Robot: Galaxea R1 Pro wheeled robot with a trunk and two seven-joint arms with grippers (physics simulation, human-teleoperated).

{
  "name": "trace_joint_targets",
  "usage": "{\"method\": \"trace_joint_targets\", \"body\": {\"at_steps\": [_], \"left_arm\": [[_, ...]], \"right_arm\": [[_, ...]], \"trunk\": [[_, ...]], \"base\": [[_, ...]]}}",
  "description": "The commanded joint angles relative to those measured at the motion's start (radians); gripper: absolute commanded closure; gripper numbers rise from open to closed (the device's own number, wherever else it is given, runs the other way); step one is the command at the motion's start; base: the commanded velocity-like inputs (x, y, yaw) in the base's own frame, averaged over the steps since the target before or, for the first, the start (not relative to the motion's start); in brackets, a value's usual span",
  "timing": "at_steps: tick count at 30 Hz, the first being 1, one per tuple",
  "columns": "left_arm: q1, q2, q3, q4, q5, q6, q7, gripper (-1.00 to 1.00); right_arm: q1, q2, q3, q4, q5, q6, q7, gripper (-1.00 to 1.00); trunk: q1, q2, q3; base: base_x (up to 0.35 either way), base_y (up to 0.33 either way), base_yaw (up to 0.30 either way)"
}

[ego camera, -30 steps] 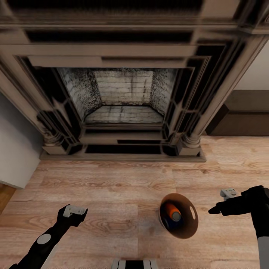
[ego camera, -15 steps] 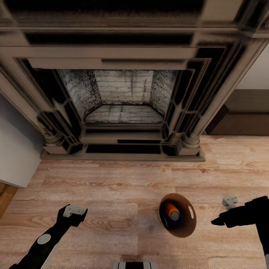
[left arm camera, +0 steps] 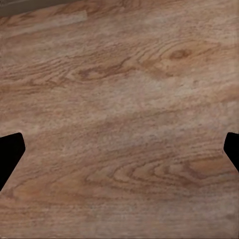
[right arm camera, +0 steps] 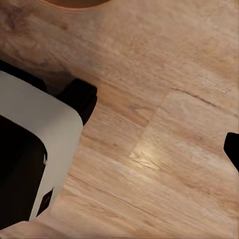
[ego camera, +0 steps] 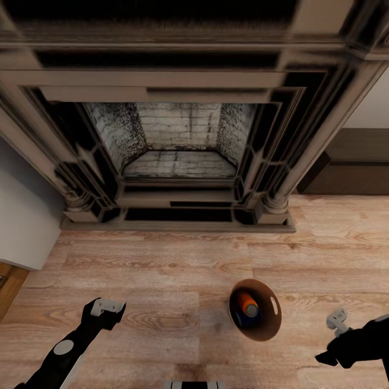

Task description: Put the three can of soda from the living room inside the tash can in the kitchen.

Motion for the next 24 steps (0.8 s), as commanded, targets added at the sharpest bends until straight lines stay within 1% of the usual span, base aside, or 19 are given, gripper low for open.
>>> {"method": "trace_joint_targets", "body": {"at_steps": [1,3,4,9,10,12,14,15,16,18,19,22,23,24], "left_arm": [[0.0,0.0,0.0,0.006,0.0,0.0,0.002,-1.0],[0.0,0.0,0.0,0.018,0.001,-0.001,0.007,-1.0],[0.0,0.0,0.0,0.032,0.001,-0.001,0.016,-1.0],[0.0,0.0,0.0,0.085,0.001,-0.016,0.042,-1.0],[0.0,0.0,0.0,0.111,0.0,-0.029,0.052,-1.0],[0.0,-0.002,0.0,0.151,0.0,-0.04,0.06,-1.0],[-0.001,-0.004,0.001,0.211,0.0,-0.048,0.067,-1.0],[-0.001,-0.009,0.005,0.34,0.006,-0.067,0.075,-1.0],[-0.001,-0.012,0.006,0.434,0.009,-0.107,0.079,-1.0],[-0.001,-0.014,0.008,0.526,0.009,-0.166,0.081,-1.0],[-0.002,-0.014,0.009,0.617,0.01,-0.222,0.083,-1.0],[-0.003,-0.015,0.01,0.729,0.012,-0.28,0.084,-1.0],[-0.004,-0.015,0.012,0.779,0.014,-0.306,0.084,-1.0],[-0.004,-0.015,0.012,0.797,0.014,-0.317,0.084,-1.0]], "right_arm": [[0.005,0.004,-0.008,0.001,0.0,-0.013,-0.004,-1.0],[0.017,0.013,-0.022,0.004,0.0,-0.037,-0.023,-1.0],[0.032,0.023,-0.034,0.01,-0.001,-0.06,-0.055,-1.0],[0.062,0.063,-0.05,0.06,-0.002,-0.125,-0.162,-1.0],[0.069,0.077,-0.054,0.09,-0.003,-0.153,-0.207,-1.0],[0.073,0.087,-0.056,0.126,-0.004,-0.178,-0.251,-1.0],[0.076,0.094,-0.058,0.165,-0.004,-0.2,-0.292,-1.0],[0.078,0.098,-0.068,0.231,-0.005,-0.228,-0.357,-1.0],[0.079,0.1,-0.09,0.278,-0.006,-0.248,-0.403,-1.0],[0.08,0.1,-0.12,0.327,-0.006,-0.275,-0.452,-1.0],[0.08,0.099,-0.151,0.379,-0.005,-0.311,-0.502,-1.0],[0.08,0.097,-0.192,0.463,-0.006,-0.365,-0.571,-1.0],[0.081,0.094,-0.214,0.522,-0.006,-0.391,-0.621,-1.0],[0.081,0.093,-0.224,0.553,-0.006,-0.401,-0.647,-1.0]], "trunk": [[-0.004,0.007,0.002],[-0.012,0.021,0.005],[-0.015,0.028,0.007],[-0.035,0.063,0.015],[-0.038,0.07,0.016],[-0.046,0.084,0.019],[-0.054,0.098,0.023],[-0.058,0.105,0.024],[-0.061,0.112,0.026],[-0.069,0.126,0.029],[-0.073,0.133,0.031],[-0.084,0.154,0.036],[-0.088,0.161,0.038],[-0.092,0.168,0.039]], "base": [[0.0,0.0,0.0],[0.0,0.0,0.0],[0.0,0.0,0.0],[0.0,0.0,0.0],[0.0,0.0,0.0],[0.0,0.0,0.0],[0.0,0.0,0.0],[0.0,0.0,0.0],[0.0,0.0,0.0],[0.0,0.0,0.0],[0.0,0.0,0.0],[0.0,0.0,0.0],[0.0,0.0,0.0],[0.0,0.0,0.0]]}}
